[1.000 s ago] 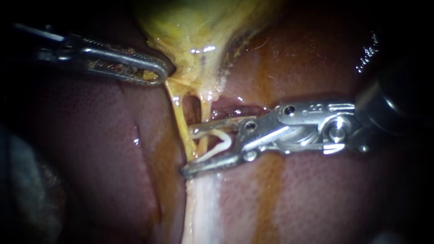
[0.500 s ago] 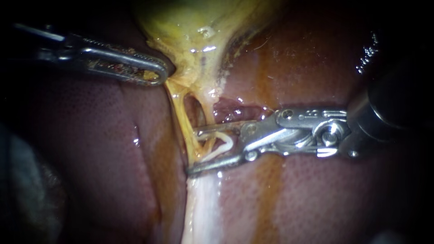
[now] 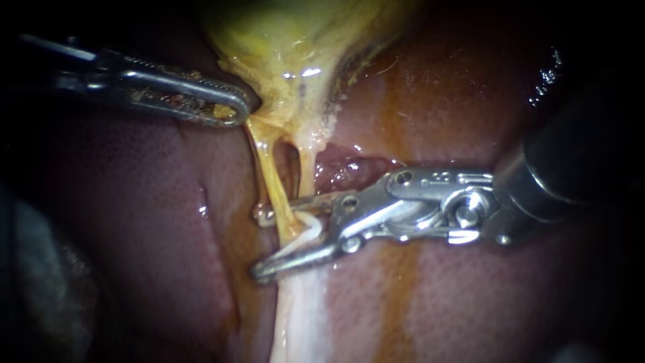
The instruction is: Clipping first clip left tube
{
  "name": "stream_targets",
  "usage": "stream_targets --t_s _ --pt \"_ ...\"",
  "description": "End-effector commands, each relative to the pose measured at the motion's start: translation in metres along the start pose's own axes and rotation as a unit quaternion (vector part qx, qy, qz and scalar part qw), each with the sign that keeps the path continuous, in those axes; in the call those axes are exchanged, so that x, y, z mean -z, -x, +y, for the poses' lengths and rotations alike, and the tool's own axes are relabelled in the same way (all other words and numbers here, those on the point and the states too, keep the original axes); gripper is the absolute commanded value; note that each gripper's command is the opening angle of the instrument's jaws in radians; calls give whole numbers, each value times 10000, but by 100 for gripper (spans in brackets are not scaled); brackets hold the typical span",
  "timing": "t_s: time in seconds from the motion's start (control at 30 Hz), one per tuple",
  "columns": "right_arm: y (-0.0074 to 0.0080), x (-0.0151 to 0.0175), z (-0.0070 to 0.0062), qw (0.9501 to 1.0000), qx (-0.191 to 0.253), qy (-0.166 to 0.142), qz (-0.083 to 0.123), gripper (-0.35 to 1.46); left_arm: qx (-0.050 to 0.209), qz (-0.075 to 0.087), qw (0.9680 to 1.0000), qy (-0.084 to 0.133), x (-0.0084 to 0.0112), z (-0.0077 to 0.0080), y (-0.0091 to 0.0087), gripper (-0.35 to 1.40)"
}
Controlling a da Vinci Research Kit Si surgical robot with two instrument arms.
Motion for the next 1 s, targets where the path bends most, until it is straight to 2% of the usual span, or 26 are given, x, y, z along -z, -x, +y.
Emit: stream_targets --t_s 0.03,0.1,0.23,0.43,0.57,0.83,1.0 --pt "0 -2 0 10000 -3 5 3 47 3 -1 10000 -5 -1 -1 0 -35" --pt "-2 -4 -3 10000 -2 -6 14 47 3 -1 10000 -5 -1 0 0 -35" --pt "-10 -7 -17 9999 6 -95 50 47 2 -1 10000 -4 -1 -1 0 -35" --pt "-31 -6 -43 9993 13 -343 168 45 1 -2 10000 -1 0 -1 1 -35" --pt "-43 -5 -53 9991 -11 -379 202 44 1 -2 10000 -1 0 -1 1 -35" --pt "-44 -3 -53 9990 -103 -394 192 36 1 -2 10000 -2 0 -1 1 -35" --pt "-42 0 -53 9988 -247 -393 150 21 1 -2 10000 -1 0 -1 1 -35"
